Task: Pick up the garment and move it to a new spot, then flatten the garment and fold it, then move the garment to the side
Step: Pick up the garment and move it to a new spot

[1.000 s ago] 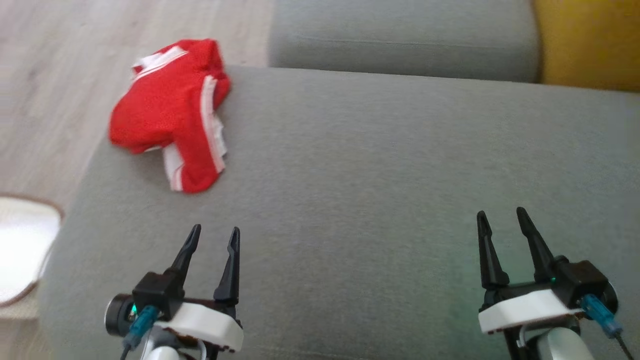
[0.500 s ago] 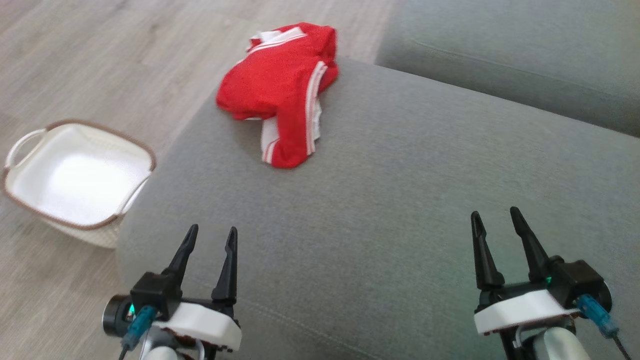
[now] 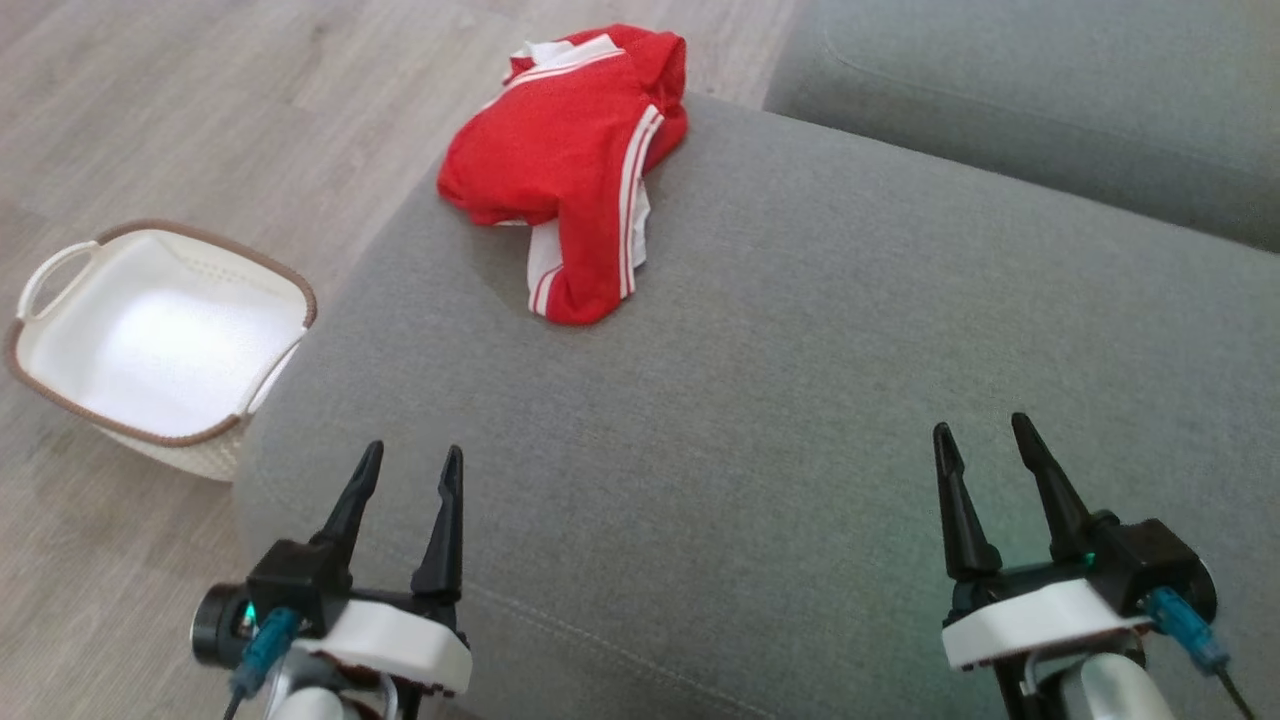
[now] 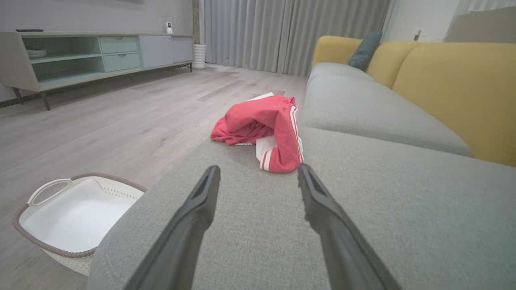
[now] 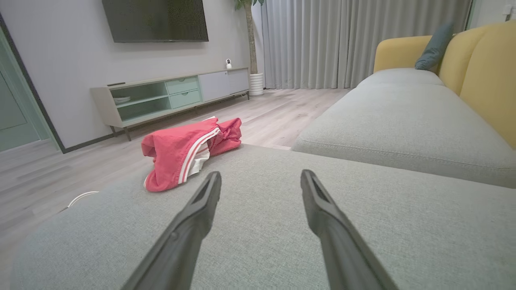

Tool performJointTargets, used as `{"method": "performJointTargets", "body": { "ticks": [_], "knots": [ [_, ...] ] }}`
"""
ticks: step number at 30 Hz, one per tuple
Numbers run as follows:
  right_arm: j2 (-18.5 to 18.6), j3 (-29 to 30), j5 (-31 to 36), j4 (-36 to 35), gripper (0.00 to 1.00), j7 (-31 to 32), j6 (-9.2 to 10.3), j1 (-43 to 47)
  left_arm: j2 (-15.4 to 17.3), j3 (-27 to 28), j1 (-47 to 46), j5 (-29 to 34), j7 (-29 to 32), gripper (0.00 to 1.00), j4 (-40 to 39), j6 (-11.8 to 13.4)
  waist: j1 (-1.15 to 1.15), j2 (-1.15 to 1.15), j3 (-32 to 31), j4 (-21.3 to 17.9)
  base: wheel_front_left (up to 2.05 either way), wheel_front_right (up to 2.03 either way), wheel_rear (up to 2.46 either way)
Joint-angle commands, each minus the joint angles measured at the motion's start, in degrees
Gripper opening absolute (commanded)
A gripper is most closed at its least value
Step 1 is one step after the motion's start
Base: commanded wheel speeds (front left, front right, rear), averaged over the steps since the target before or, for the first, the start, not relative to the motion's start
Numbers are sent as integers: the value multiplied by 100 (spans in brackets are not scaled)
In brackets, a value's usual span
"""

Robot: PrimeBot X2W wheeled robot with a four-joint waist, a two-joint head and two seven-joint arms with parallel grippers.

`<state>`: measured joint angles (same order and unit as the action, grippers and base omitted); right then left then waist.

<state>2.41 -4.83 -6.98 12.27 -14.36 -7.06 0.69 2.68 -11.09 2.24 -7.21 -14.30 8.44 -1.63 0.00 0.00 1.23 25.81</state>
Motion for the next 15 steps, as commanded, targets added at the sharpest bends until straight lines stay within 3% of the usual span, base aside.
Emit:
{"method": "performJointTargets", "body": {
  "ticks": [1, 8, 15],
  "knots": [
    [46, -109, 69, -180, 100, -63, -43, -262, 71, 194, -295, 92, -70, 100, -186, -56, 0, 0, 99, -112, 0, 0, 0],
    [46, -83, 264, -246, 100, -63, -43, -400, 503, 339, -1224, 323, -70, 100, -48, -217, 0, 0, 517, -467, 0, 0, 0],
    [46, -106, 543, -316, 100, -63, -43, -600, 1043, 445, -2688, 386, 239, 100, 852, -376, 0, 0, 1184, -865, 0, 0, 0]
  ]
}}
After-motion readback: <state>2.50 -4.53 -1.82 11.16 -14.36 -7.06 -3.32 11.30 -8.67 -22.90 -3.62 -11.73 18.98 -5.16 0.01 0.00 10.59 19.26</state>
